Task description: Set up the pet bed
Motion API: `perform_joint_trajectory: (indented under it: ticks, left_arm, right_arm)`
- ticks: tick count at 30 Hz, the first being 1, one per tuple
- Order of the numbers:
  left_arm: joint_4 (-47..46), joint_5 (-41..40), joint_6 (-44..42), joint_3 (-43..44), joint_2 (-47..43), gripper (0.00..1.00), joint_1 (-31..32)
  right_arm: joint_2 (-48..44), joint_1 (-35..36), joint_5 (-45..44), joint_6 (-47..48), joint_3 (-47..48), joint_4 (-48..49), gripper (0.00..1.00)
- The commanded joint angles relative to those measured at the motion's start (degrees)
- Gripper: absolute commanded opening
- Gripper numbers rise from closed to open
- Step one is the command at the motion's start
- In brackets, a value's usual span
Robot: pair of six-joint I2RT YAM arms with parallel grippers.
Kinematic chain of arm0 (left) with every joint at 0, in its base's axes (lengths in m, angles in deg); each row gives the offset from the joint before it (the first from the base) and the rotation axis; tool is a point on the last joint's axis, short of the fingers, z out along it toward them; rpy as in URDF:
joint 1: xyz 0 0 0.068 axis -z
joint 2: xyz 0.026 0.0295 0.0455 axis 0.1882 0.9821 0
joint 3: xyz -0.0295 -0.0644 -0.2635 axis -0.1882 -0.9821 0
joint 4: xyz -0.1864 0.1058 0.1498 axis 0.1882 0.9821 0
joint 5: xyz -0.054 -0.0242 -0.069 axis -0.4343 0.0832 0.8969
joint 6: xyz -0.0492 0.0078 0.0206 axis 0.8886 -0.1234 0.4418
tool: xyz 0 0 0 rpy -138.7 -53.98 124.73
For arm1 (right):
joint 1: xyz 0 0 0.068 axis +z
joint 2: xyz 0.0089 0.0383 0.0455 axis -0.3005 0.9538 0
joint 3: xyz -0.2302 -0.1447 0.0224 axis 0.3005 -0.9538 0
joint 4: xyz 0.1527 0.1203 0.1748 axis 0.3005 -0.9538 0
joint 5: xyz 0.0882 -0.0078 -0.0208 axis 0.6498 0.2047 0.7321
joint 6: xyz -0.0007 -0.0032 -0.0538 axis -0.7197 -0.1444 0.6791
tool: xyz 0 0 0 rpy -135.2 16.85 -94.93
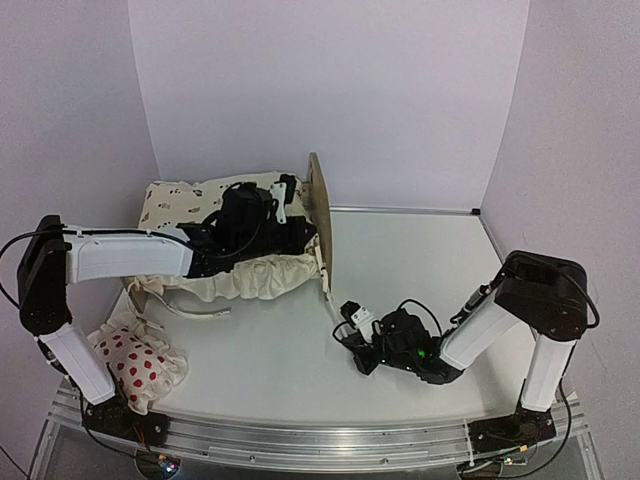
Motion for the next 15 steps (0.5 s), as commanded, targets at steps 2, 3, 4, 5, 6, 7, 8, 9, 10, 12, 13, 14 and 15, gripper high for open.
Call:
perform_joint_trajectory:
  ticks: [2,3,4,5,6,7,8,9,10,12,13,14,15]
  left_arm:
    - [5.27,-4.96,-9.08,12.69,5.45,0.0,-1.99]
    - [6.46,-5.86,-10.09,15.28,6.76,0.0,-2.52]
    - [7.3,-6.83,-10.89,17.08,7.97,0.0,-3.01]
    - [7.92,-7.79,-11.77,19.15,8.8,0.0,-3.37]
    - [8.8,-8.57,-12.68,20.61,9.67,0.0,-3.85]
    - [9.59,-9.56,-13.32,21.91,10.41,0.0,-4.44]
    - [10.05,-10.21,-13.89,22.99,11.06,0.0,-5.15]
    - [10.41,-10.77,-14.38,23.99,11.74,0.0,-5.95]
    - [10.84,-11.34,-14.78,25.0,12.32,0.0,-6.71]
    - [11.63,-12.61,-15.65,26.62,12.79,0.0,-7.73]
    - [11.8,-13.53,-16.22,26.97,12.7,0.0,-8.07]
    - [11.72,-14.2,-16.69,27.15,12.53,0.0,-8.38]
    - [11.64,-14.78,-17.14,27.25,12.34,0.0,-8.65]
  right_arm:
    - [-5.24,0.22,-2.26,-3.13,-5.91,-0.07,0.0]
    - [-5.87,0.2,-1.93,-3.78,-6.8,-0.08,0.0]
    - [-6.45,0.17,-1.47,-4.48,-7.47,-0.09,0.0]
    - [-6.84,0.23,-1.13,-5.11,-8.25,-0.08,0.0]
    - [-7.2,0.21,-0.7,-5.7,-8.79,-0.08,0.0]
    - [-7.6,0.18,0.01,-6.28,-9.25,-0.12,0.0]
    - [-7.85,0.18,0.9,-6.77,-9.55,-0.19,0.0]
    - [-8.03,0.2,1.85,-7.28,-9.74,-0.25,0.0]
    - [-8.19,0.23,2.74,-7.77,-9.81,-0.34,0.0]
    - [-8.45,0.22,4.68,-8.53,-9.57,-0.86,0.0]
    - [-8.54,0.23,5.62,-8.94,-9.17,-1.3,0.0]
    - [-8.6,0.17,6.94,-9.5,-8.75,-1.75,0.0]
    - [-8.61,0.2,7.94,-9.91,-8.43,-2.19,0.0]
